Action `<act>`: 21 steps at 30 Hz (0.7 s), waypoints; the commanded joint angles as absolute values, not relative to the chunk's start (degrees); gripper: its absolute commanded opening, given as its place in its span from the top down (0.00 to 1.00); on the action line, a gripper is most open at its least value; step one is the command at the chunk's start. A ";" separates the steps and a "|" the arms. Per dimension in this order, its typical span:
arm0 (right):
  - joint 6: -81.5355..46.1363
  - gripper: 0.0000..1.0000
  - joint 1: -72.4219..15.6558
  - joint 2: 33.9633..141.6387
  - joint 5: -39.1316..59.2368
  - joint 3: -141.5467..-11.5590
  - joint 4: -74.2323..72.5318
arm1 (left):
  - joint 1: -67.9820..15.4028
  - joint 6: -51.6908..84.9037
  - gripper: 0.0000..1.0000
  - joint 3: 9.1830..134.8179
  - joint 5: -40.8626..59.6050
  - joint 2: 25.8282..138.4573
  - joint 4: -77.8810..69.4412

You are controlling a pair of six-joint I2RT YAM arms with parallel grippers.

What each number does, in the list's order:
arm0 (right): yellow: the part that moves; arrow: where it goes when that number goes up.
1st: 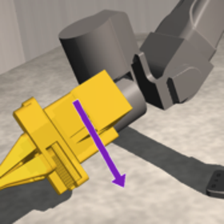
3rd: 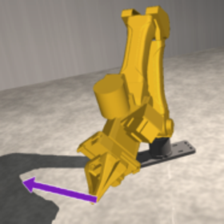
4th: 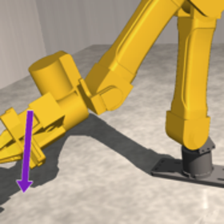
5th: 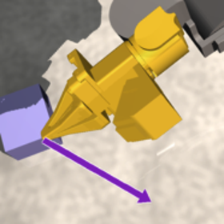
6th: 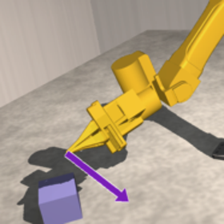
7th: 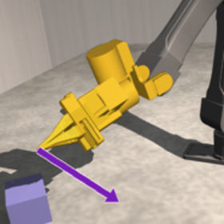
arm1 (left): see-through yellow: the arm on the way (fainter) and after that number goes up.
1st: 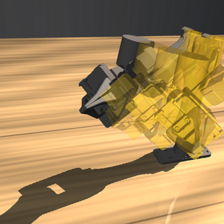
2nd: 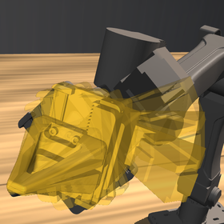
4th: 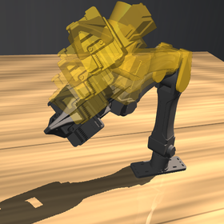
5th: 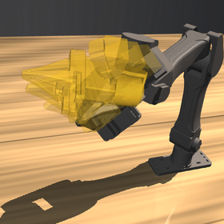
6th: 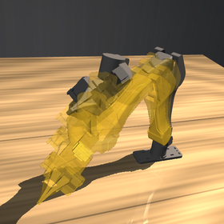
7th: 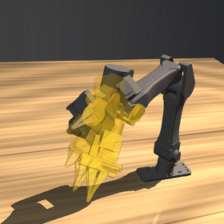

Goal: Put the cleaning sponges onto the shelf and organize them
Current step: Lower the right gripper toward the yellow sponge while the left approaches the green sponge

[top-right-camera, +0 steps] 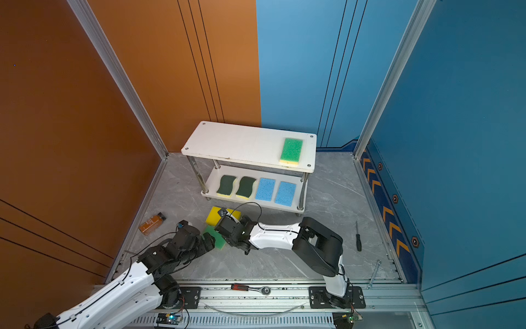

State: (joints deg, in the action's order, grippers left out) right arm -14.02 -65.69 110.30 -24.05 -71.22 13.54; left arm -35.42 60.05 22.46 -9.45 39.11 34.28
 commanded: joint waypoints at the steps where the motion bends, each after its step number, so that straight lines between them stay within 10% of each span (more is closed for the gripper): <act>1: -15.38 0.15 -65.54 111.81 -26.36 -73.02 15.87 | -35.35 60.08 0.02 21.40 -10.36 39.11 35.42; 21: -14.18 0.15 -67.28 115.77 -26.52 -76.89 18.32 | -35.34 60.58 0.02 21.22 -10.41 39.12 35.42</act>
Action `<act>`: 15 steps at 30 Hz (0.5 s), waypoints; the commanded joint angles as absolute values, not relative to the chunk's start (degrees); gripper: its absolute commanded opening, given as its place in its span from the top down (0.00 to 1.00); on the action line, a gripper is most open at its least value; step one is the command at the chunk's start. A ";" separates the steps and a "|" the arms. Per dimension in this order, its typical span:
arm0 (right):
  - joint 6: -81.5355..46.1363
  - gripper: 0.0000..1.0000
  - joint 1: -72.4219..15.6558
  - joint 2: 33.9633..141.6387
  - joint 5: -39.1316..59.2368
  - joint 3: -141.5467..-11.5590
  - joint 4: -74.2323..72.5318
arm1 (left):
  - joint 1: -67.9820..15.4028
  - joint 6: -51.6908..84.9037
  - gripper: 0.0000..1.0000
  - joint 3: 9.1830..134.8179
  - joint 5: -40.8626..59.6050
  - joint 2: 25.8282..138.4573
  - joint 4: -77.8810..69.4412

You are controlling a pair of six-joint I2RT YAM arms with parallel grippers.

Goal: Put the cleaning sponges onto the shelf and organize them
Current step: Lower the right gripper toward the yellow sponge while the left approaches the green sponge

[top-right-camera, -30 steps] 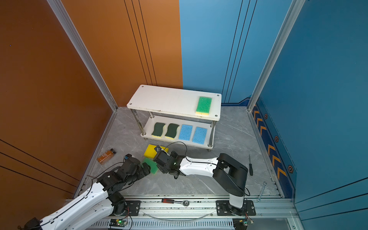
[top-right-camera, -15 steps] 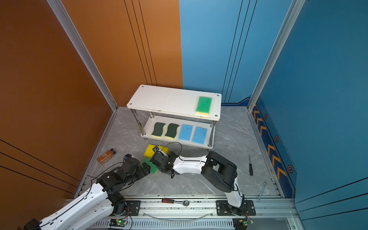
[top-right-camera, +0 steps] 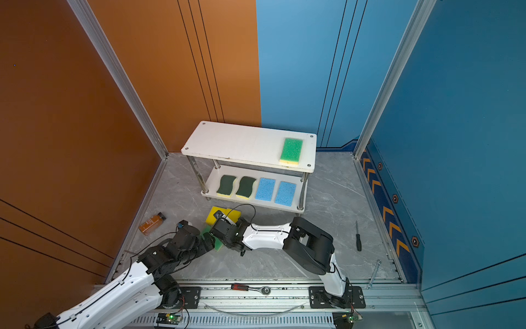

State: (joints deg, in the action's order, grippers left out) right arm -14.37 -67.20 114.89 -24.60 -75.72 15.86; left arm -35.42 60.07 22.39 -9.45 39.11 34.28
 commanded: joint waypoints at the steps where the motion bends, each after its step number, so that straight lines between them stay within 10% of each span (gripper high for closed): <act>1: -14.06 0.15 -67.19 115.67 -26.39 -76.77 18.37 | -35.33 60.63 0.02 21.02 -10.54 39.11 35.42; 15: -14.48 0.15 -68.01 116.49 -19.86 -77.91 17.52 | -35.33 61.17 0.02 20.94 -10.81 39.37 35.70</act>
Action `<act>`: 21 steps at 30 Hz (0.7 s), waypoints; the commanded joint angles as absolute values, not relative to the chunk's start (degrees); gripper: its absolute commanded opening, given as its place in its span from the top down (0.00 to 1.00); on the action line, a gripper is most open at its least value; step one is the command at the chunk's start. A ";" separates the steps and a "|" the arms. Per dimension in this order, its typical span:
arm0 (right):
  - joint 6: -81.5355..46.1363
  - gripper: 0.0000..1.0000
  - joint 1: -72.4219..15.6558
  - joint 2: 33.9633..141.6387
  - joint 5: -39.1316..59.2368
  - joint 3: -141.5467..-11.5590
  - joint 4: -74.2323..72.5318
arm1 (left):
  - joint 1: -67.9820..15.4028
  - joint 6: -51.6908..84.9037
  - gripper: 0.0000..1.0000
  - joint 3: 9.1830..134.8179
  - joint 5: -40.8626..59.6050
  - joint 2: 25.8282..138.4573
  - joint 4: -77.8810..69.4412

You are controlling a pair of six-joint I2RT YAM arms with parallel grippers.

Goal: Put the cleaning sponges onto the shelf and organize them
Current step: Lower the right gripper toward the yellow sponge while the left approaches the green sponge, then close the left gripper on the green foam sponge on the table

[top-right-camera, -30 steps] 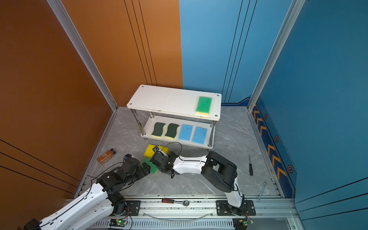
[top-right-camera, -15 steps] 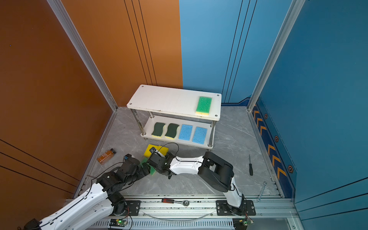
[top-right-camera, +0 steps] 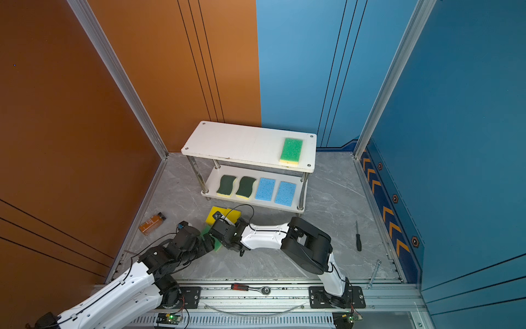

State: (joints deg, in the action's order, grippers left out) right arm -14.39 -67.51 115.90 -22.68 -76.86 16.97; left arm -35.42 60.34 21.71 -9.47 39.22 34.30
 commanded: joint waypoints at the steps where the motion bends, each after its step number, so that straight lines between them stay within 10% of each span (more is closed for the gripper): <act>1: -14.57 0.15 -68.02 116.22 -18.77 -77.66 16.74 | -35.33 61.17 0.02 20.91 -10.81 39.41 35.72; 21: -16.71 0.15 -59.82 99.38 -10.76 -65.05 13.57 | -38.49 61.52 0.02 23.39 -15.61 48.10 34.65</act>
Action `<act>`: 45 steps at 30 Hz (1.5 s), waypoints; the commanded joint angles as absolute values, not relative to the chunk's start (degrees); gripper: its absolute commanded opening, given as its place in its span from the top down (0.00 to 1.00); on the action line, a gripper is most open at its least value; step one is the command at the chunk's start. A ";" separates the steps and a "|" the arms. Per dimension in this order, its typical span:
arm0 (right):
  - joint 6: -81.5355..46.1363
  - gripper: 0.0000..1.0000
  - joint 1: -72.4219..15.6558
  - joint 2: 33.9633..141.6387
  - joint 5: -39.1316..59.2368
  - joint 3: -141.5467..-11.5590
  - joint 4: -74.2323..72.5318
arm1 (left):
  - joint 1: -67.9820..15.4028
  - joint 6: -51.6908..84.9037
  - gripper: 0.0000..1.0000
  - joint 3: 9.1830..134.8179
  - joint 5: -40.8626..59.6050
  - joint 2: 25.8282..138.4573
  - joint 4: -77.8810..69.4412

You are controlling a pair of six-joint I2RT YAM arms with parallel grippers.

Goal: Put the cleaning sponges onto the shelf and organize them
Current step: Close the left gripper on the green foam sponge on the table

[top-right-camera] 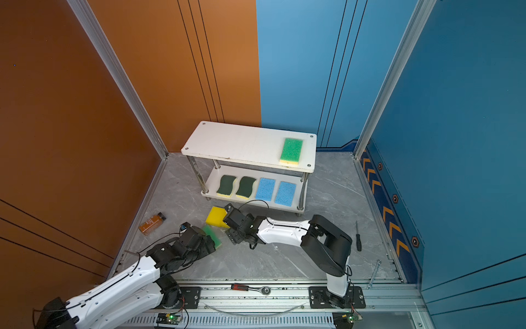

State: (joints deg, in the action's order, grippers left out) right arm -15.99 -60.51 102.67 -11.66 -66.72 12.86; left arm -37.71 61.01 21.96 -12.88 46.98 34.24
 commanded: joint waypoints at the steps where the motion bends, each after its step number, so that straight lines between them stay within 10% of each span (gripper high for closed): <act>1: -16.62 0.15 -59.57 98.60 -10.76 -64.67 13.57 | -38.63 61.65 0.02 23.38 -15.48 48.42 34.10; 45: -18.37 0.15 -56.58 93.16 -11.42 -56.85 11.07 | -41.30 63.88 0.02 26.81 -18.45 66.80 22.90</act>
State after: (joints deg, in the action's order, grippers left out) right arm -17.02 -56.97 94.48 -11.55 -57.49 11.42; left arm -40.60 63.07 26.41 -19.33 65.87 22.59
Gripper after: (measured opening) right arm 0.846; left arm 0.981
